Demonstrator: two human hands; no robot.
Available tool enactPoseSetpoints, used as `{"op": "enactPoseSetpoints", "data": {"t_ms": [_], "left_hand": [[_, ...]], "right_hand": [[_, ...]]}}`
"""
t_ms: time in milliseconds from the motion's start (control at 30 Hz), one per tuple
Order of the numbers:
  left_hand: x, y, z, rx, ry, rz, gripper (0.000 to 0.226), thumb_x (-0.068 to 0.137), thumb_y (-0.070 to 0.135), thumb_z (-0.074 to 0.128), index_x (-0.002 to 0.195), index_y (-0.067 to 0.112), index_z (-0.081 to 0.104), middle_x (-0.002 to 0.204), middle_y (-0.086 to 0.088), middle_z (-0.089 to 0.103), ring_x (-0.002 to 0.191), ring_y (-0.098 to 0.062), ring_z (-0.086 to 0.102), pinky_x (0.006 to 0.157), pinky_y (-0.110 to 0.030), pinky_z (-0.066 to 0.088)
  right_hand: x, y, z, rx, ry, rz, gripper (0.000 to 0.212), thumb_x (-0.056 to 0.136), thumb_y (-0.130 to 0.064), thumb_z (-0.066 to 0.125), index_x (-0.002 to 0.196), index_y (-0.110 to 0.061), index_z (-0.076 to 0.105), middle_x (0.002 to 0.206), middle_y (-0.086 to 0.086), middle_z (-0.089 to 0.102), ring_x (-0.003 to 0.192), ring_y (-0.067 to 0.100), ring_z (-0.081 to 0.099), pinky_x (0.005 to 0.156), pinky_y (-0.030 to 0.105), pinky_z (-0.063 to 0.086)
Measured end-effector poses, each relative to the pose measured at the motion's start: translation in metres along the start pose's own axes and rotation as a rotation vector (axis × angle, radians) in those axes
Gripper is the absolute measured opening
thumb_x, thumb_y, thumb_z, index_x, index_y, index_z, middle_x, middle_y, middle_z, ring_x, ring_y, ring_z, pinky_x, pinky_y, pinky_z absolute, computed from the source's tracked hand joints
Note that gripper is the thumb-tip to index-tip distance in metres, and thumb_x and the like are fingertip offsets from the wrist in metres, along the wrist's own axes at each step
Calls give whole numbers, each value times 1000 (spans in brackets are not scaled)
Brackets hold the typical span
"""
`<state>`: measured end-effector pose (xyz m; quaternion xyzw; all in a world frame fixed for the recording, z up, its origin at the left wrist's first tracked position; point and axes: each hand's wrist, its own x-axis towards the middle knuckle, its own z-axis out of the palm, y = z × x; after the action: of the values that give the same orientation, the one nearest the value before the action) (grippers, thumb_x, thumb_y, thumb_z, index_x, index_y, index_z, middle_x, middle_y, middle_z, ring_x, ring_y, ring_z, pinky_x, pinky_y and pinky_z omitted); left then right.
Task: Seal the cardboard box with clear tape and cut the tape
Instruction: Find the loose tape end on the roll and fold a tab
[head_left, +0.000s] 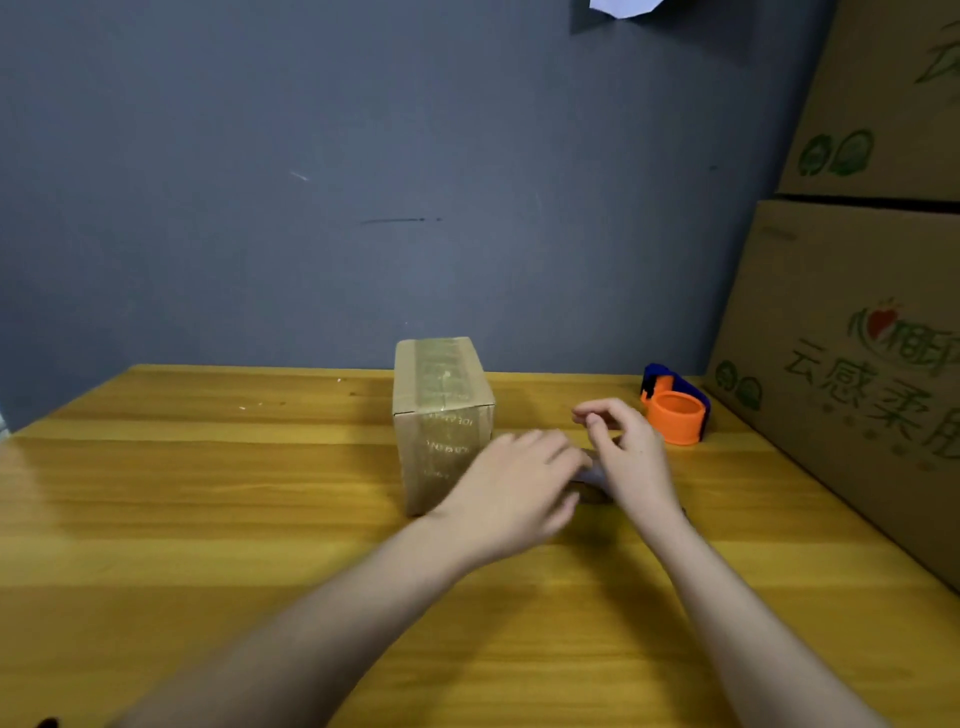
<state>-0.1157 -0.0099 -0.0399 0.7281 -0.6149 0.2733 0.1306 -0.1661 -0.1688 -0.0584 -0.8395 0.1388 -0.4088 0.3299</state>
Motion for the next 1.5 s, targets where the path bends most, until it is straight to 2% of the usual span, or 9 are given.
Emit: {"op": "enactPoseSetpoints", "data": {"t_ms": [133,300,467,633,800,967,1133,1333,1500], "left_hand": [[16,21,41,98,-269,-38,55,86,42,52,127,6,47,132,-14,48,128,-29,40,114,-45,18],[25,25,67,56,-339,-140,55,83,33,55,130,5,46,128,-18,55,125,-32,44,108,-42,22],[14,21,76,-250,-86,-315,44,80,47,37,111,20,53,114,0,65,112,-17,54,104,-31,24],[2,17,79,-530,56,-287,41,83,49,40,110,21,53,109,7,62,104,-3,48,103,-23,25],[1,17,77,-746,162,-331,39,82,48,48,108,20,57,100,22,53,102,23,36,100,-14,26],[0,13,77,-1016,136,-439,37,81,51,50,106,24,53,101,12,59,101,-8,50,92,-28,40],[5,13,71,-1244,148,-429,18,81,35,53,95,25,54,84,21,58,80,1,51,75,-21,41],[15,16,60,-1624,225,-571,21,79,16,44,92,16,61,75,4,64,62,-3,61,62,-14,49],[18,16,57,-1701,168,-682,23,86,18,40,78,11,61,54,-3,63,48,-12,58,52,-17,47]], "right_hand": [[-8,18,-4,-47,109,30,17,95,-22,46,93,-22,63,96,-6,67,96,16,61,85,35,48],[-22,23,3,-95,108,-24,42,90,-49,33,110,-22,58,109,-15,55,108,10,50,94,30,37],[-23,28,6,163,64,162,55,84,-63,30,121,-29,54,123,-14,56,119,5,49,104,32,38],[-22,21,9,276,-39,246,45,85,-59,34,112,-34,61,113,-19,62,111,0,55,91,19,43],[-15,24,4,483,-25,332,34,92,-48,41,109,-33,66,112,-10,68,108,8,61,100,39,47],[-18,23,9,785,-127,511,48,81,-58,54,116,-26,64,121,8,65,112,23,62,104,45,43],[-23,18,15,784,-102,471,49,82,-54,50,122,-27,57,122,16,59,104,22,60,95,42,47],[-27,8,16,647,-58,285,47,81,-56,46,120,-31,51,83,-4,58,56,9,54,40,20,41],[-27,6,18,545,-48,256,52,75,-68,44,120,-44,50,109,15,54,63,12,53,35,18,34]]}}
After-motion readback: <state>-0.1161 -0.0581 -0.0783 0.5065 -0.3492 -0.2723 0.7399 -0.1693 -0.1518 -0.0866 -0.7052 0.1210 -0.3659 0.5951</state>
